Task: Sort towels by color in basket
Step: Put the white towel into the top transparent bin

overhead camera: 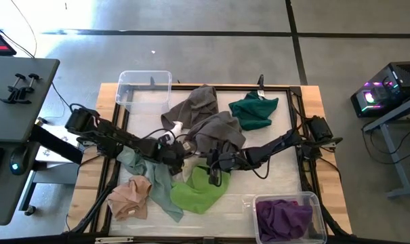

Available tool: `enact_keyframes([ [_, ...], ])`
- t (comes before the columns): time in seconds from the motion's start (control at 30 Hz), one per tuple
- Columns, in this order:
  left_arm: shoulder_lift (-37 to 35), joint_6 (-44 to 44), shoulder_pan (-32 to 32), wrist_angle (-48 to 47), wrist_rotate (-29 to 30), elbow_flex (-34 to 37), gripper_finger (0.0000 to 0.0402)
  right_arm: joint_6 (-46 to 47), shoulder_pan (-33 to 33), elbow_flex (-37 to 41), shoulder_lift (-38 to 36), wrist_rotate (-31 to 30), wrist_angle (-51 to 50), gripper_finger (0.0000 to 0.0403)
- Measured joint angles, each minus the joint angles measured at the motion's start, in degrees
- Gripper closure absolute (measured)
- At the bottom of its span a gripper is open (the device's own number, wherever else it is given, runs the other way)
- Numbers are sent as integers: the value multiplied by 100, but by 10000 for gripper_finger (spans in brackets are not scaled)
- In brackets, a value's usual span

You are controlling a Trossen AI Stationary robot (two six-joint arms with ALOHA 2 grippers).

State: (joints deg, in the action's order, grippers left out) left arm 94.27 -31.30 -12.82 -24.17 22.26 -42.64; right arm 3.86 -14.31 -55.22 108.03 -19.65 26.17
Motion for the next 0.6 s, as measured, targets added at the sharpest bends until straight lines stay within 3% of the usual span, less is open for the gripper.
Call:
enact_keyframes([
  [0.07, -141, 4, 2, -208, 19, -44, 386, 46, 0, 0, 0, -105, 29, 217],
  [0.2, -524, 13, -54, -1262, 378, -468, 386, 67, 0, 0, 0, -248, 26, 217],
  [0.37, -1017, 7, -151, -2929, 798, -1482, 396, 128, 0, 0, 0, -248, 5, 217],
  [0.6, -1484, -117, -280, -4490, 1361, -3025, 398, 130, 0, 0, 0, -248, 3, 217],
])
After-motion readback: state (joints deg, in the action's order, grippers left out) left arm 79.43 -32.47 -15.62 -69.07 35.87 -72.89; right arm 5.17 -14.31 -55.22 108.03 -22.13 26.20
